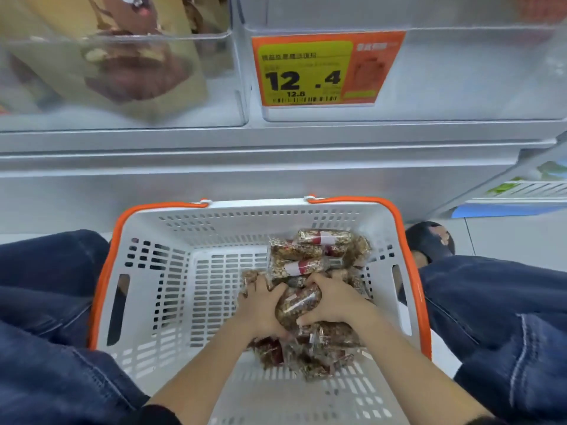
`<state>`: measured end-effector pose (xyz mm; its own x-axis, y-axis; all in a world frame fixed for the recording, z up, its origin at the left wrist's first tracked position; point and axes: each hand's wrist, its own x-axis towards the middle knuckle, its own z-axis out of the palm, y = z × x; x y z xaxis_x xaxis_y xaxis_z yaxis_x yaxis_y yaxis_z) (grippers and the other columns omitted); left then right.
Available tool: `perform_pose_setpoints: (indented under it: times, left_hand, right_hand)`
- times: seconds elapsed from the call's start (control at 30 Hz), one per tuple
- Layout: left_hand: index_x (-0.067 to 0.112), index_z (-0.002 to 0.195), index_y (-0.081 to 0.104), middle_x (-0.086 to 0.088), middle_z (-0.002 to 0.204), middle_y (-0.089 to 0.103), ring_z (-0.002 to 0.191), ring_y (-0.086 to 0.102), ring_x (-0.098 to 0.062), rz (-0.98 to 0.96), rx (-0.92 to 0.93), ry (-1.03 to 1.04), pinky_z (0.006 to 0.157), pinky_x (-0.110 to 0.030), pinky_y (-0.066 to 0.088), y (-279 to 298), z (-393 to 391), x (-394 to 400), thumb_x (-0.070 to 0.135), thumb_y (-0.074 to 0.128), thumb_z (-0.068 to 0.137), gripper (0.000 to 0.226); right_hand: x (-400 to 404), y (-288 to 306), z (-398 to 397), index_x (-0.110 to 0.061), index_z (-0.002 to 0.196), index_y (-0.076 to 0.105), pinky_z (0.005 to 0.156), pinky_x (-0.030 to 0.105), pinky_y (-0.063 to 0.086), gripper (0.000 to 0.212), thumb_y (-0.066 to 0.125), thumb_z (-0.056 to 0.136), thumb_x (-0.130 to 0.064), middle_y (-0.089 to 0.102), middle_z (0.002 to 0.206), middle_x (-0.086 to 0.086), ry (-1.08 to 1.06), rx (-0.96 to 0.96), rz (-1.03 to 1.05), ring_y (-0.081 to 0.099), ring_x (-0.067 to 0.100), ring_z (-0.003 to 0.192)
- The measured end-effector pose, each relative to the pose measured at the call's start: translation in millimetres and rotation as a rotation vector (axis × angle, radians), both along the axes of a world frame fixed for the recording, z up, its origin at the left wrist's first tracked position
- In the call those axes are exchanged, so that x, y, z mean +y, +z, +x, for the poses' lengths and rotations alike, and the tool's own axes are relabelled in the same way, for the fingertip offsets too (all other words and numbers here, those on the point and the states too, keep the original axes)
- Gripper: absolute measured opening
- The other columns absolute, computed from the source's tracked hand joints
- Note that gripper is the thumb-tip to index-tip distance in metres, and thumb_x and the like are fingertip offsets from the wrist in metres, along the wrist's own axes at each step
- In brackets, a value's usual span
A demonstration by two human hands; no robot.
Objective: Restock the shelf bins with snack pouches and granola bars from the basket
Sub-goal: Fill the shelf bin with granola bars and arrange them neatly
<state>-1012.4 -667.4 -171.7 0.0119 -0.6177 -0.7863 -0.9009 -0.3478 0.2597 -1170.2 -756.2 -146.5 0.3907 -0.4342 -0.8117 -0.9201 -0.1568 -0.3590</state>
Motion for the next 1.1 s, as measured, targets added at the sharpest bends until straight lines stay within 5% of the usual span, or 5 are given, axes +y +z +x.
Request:
perform_pose_setpoints:
  times: [0.23,0.4,0.53,0.73,1.1]
  left_hand:
    - [0.039,0.135,0.034,-0.007,0.123,0.032,0.111,0.042,-0.026,0.111,0.19,0.128,0.099,-0.036,0.038,13.6,5.0,-5.0,0.034,0.085,0.059,0.091]
    - [0.03,0.139,0.037,-0.015,0.141,0.02,0.124,0.038,-0.033,0.067,0.241,0.292,0.084,-0.024,0.036,29.5,0.6,-5.0,0.012,0.077,0.068,0.083]
    - [0.03,0.113,0.05,-0.011,0.11,0.047,0.077,0.058,-0.014,0.034,0.351,0.39,0.065,-0.024,0.049,37.7,0.5,4.2,0.012,0.074,0.06,0.061]
    - [0.033,0.129,0.047,-0.005,0.126,0.033,0.107,0.048,-0.024,-0.123,0.243,0.299,0.085,-0.032,0.045,71.1,15.9,9.4,0.044,0.074,0.057,0.077]
    - [0.035,0.121,0.051,0.003,0.124,0.038,0.104,0.045,-0.011,-0.675,0.333,0.347,0.078,-0.021,0.038,226.3,18.6,-24.0,0.024,0.076,0.072,0.056]
  right_hand:
    - [11.4,-1.2,-2.8,-0.032,0.14,0.024,0.103,0.044,0.043,0.108,0.09,0.055,-0.037,0.009,0.145,0.007,0.086,-0.018,0.139,0.04,0.035,0.127]
    - [19.7,1.6,-10.7,-0.025,0.128,0.038,0.093,0.032,0.045,0.078,0.084,0.065,-0.023,0.025,0.142,0.004,-0.066,-0.192,0.019,0.047,0.022,0.119]
    - [27.3,5.5,-14.8,-0.02,0.117,0.047,0.07,0.016,0.039,0.06,0.08,0.067,-0.014,0.047,0.114,0.0,-0.186,-0.312,-0.042,0.05,0.012,0.098]
    - [19.9,47.0,-5.0,-0.024,0.112,0.043,0.043,0.01,0.033,0.051,0.076,0.076,-0.009,0.053,0.086,-0.006,-0.217,-0.398,-0.073,0.047,0.001,0.059]
    - [-8.9,212.3,-4.2,-0.02,0.116,0.052,0.076,0.037,0.059,0.054,0.072,0.076,0.01,0.064,0.113,0.007,-0.516,-0.798,0.134,0.071,0.021,0.093]
